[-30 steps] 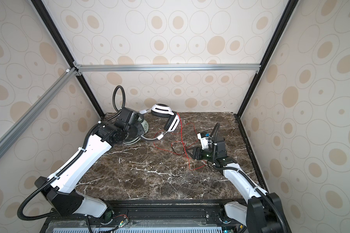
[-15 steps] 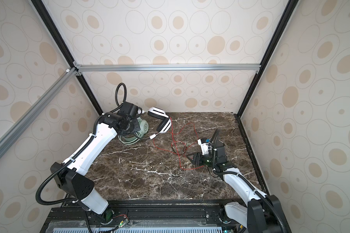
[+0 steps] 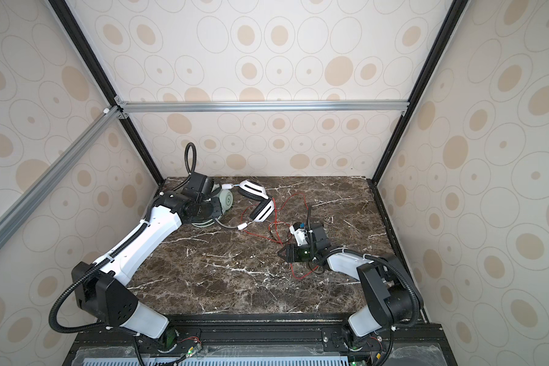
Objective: Wrap the headphones
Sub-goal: 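Grasp the red cable near the plugs with the right gripper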
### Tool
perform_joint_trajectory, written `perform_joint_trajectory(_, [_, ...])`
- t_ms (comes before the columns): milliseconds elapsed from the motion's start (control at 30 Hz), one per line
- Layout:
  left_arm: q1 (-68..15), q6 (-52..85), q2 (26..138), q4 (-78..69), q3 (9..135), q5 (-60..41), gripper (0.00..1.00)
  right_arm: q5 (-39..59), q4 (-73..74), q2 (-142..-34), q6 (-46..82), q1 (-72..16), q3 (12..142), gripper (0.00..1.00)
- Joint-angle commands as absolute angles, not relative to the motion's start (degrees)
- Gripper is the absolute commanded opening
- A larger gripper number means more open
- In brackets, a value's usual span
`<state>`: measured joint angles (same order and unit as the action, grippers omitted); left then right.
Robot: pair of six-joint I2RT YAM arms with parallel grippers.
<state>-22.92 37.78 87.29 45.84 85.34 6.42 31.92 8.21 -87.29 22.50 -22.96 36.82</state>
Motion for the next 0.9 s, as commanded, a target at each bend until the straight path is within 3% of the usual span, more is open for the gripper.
perform_joint_trajectory(0, [-22.4, 37.9, 82.5, 39.0, 85.3, 5.4, 0.0, 30.7, 9.9, -88.6, 23.2, -23.5, 39.0, 0.59])
perform_joint_trajectory(333, [-20.6, 39.4, 81.9, 38.7, 84.5, 5.5, 0.0, 30.9, 8.8, -81.1, 22.7, -24.8, 32.0, 0.48])
perform_joint_trajectory(467, [-20.0, 39.6, 82.1, 37.9, 83.9, 3.5, 0.0, 31.0, 9.5, -78.2, 22.4, -25.2, 29.4, 0.35])
perform_joint_trajectory(667, [-20.0, 39.7, 82.3, 37.6, 83.7, 2.9, 0.0, 30.9, 11.4, -79.4, 23.4, -25.3, 29.5, 0.32])
perform_joint_trajectory(733, [-20.0, 39.7, 82.2, 37.6, 83.6, 3.2, 0.0, 31.7, 11.8, -80.4, 23.6, -25.4, 30.0, 0.25])
perform_joint_trajectory(800, [-20.0, 39.7, 82.2, 37.5, 83.6, 2.7, 0.0, 31.7, 12.2, -80.7, 24.1, -25.8, 30.1, 0.24])
perform_joint_trajectory(867, [-20.0, 39.7, 82.2, 37.4, 83.6, 2.0, 0.0, 30.5, 11.9, -80.5, 23.9, -26.1, 30.1, 0.29])
